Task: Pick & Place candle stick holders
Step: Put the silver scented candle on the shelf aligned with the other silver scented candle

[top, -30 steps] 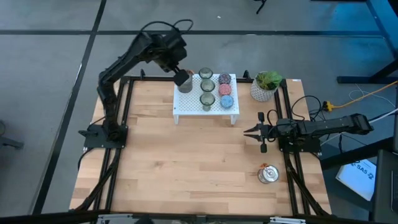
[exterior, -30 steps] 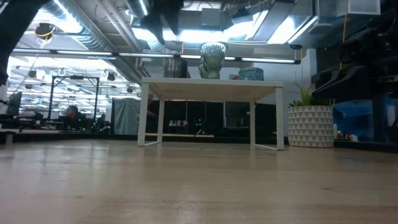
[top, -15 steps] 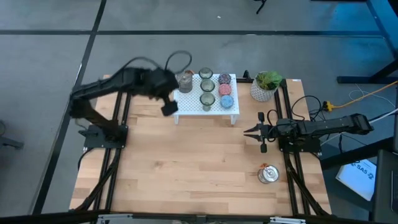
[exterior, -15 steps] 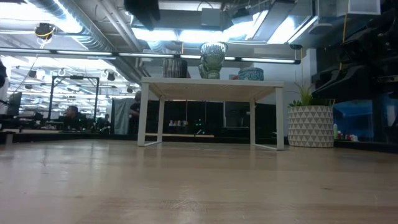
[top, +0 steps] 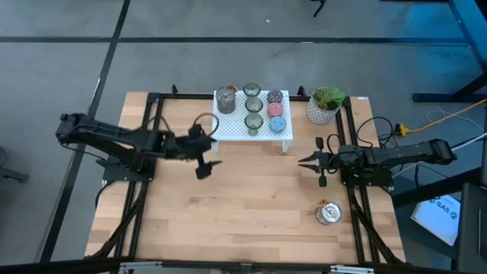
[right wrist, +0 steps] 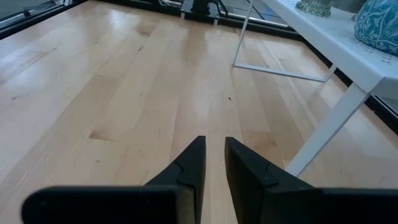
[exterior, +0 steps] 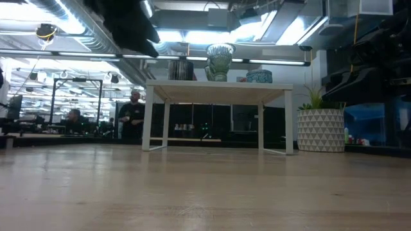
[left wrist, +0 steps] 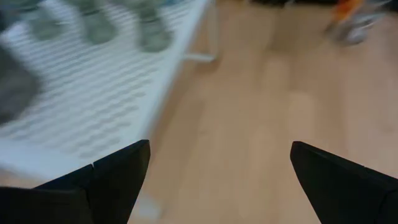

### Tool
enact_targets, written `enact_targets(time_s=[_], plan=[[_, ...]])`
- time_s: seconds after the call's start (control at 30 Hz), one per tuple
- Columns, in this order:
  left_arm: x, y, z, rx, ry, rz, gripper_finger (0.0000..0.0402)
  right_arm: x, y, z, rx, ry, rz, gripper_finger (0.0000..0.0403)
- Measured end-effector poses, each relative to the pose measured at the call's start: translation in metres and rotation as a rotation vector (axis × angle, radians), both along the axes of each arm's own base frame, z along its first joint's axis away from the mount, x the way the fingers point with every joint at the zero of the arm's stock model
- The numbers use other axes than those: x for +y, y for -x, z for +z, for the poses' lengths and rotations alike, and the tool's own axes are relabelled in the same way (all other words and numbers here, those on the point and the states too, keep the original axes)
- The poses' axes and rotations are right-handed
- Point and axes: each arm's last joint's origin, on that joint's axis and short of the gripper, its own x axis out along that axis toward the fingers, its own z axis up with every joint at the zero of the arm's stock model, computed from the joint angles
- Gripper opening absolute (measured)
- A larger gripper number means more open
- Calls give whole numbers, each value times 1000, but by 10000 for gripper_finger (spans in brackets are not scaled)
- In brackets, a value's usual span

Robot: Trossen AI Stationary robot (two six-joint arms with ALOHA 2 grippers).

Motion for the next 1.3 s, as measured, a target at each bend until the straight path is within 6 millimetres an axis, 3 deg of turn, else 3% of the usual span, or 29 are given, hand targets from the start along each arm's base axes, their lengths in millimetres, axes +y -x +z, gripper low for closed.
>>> enact_targets(time_s=[0.13, 0.33, 0.6, 0.83, 0.97, 1.13, 1.2, 1.3], plan=[[-19, -1, -25, -122, 9, -79, 386, 0, 0, 0, 0, 0, 0, 63], [-44, -3, -46, -238, 42, -166, 386, 0, 0, 0, -1, 0, 0, 63], [-74, -18, -73, -218, -62, -221, 386, 0, 0, 0, 0, 2, 0, 63], [-86, -39, -101, -246, -71, -223, 386, 0, -2, 9, -93, 169, 47, 63], [-90, -48, -105, -310, -135, -259, 386, 0, -3, 11, -120, 165, 45, 63], [-96, -49, -102, -358, -193, -316, 386, 2, -5, 24, -226, -12, 51, 63], [-98, -49, -100, -372, -190, -321, 386, 2, -5, 31, -164, -68, 44, 63], [-100, -48, -100, -373, -188, -327, 386, 3, -4, 41, 59, -144, 52, 63]])
